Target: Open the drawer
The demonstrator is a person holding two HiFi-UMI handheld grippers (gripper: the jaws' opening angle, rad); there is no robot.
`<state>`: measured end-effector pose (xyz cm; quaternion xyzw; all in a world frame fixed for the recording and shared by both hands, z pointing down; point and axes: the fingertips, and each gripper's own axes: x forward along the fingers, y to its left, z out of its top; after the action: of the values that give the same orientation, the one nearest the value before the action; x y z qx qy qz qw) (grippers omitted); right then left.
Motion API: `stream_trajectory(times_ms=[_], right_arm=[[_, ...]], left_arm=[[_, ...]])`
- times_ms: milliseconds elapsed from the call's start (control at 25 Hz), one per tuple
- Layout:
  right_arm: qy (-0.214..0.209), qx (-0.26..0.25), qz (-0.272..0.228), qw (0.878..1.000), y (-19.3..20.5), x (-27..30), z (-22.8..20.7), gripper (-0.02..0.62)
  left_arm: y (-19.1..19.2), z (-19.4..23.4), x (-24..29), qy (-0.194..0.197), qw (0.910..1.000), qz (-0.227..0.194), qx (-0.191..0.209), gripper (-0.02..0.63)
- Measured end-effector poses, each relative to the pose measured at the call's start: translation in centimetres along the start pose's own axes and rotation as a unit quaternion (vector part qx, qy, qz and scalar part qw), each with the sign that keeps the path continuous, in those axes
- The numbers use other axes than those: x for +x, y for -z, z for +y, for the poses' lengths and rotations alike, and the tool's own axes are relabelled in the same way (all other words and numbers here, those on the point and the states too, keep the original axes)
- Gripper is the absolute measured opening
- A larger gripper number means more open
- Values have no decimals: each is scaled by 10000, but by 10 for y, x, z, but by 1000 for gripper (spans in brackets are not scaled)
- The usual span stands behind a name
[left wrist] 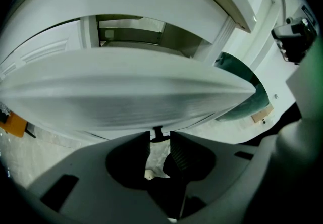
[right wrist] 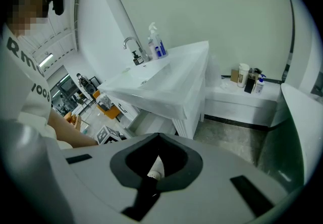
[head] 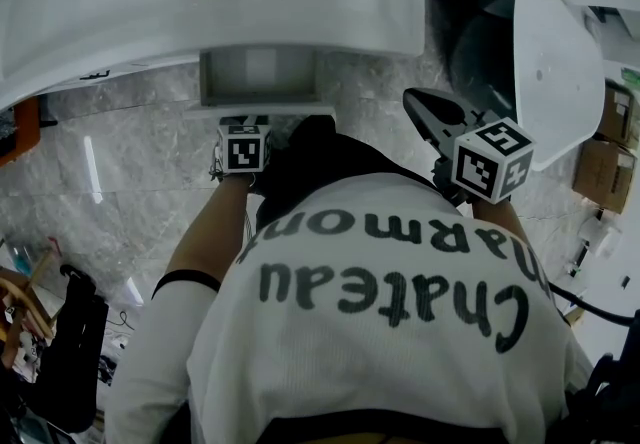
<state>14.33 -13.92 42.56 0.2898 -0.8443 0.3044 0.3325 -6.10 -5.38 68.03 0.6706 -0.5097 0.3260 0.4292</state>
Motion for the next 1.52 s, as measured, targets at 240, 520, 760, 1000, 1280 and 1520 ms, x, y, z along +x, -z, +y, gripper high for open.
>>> stream_trajectory(times_ms=[240, 520, 760, 1000, 1280, 1520], right_arm=[[-3, 19, 9, 10000, 3, 1, 0, 3], [-31, -6, 17, 10000, 4, 0, 5, 3], [-25, -14, 23, 10000, 6, -1, 10, 3], [48, -65, 12, 10000, 6, -3, 11, 3], [46, 23, -20, 10000, 9, -5, 19, 3], [-107, 288, -148, 9994, 11, 2, 39, 3]], left_arm=[[21, -7, -5, 26, 9999, 109, -60, 126], [44, -14, -12, 92, 9996, 228, -157, 126], [53, -15, -14, 143, 9995, 261, -68, 126], [54, -14, -7, 234, 9992, 327, 52, 127], [59, -17, -12, 246, 9984, 415, 282, 133], [51, 5, -42, 89, 9993, 366, 46, 132]])
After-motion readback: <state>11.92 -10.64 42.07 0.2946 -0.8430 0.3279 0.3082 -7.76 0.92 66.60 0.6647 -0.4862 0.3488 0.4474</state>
